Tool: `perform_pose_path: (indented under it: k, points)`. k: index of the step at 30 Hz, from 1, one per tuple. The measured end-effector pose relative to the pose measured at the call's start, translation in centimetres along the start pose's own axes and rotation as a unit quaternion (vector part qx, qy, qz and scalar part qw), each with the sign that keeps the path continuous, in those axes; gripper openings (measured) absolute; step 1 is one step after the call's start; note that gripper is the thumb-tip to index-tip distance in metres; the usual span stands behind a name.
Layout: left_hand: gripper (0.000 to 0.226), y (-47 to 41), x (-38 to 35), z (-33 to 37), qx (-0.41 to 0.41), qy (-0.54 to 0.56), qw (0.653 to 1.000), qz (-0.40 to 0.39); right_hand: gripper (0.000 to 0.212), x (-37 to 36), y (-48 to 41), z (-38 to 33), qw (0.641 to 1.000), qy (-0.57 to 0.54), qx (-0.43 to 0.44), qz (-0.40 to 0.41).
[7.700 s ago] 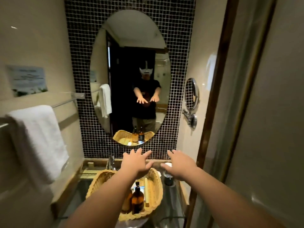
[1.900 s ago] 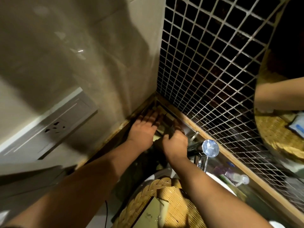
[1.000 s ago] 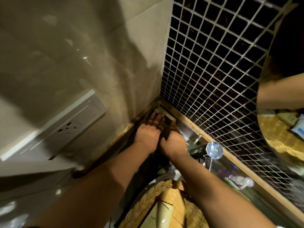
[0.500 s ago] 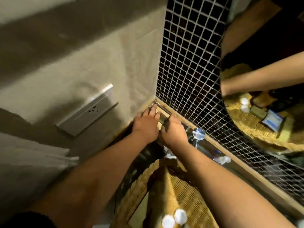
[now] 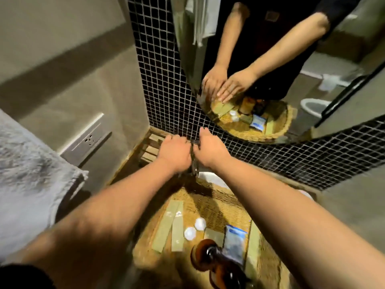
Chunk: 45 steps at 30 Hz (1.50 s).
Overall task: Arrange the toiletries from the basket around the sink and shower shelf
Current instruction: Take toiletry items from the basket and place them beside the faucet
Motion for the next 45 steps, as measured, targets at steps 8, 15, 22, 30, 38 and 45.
perform_pose_path:
  k: [8,15,22,30,38,45]
  points:
    - [0.047,2.8,-5.4,8.2,-0.159,-0.021,0.977,-0.143,0.047,-4.8,10.8,8.8,0.996,0.044,-0.059,-0.052]
    - [0.054,5.2,-11.2,12.9,-0.250,0.014,0.932,-0.260,0.053,-11.7,16.4,12.3,0.978,0.040,-0.091,-0.181]
    - [0.018,7.2,-15.2,13.6,-0.294,0.037,0.909,-0.292,0.043,-16.1,17.3,12.9,0.961,0.111,-0.017,-0.251]
    - [0.034,6.8,-17.2,13.3,-0.294,0.097,0.919,-0.244,0.044,-17.2,15.9,13.7,0.954,0.213,0.061,-0.203]
    - [0.029,7.2,-18.1,12.4,-0.202,0.173,0.944,-0.197,0.042,-17.3,14.8,15.1,0.988,-0.023,-0.081,-0.133]
    - [0.012,6.1,-16.3,10.4,-0.069,0.244,0.960,-0.120,0.034,-15.0,12.0,13.6,0.975,-0.144,-0.166,-0.012]
Point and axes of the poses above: each hand's wrist, its own y-axis away from the middle knuckle, its own x-axis out of the back of the hand, z = x × y, the point moved 1 cm from there along -y, towards the middle knuckle, and after that the axes turned 4 degrees about z, right-handed, at the moved point
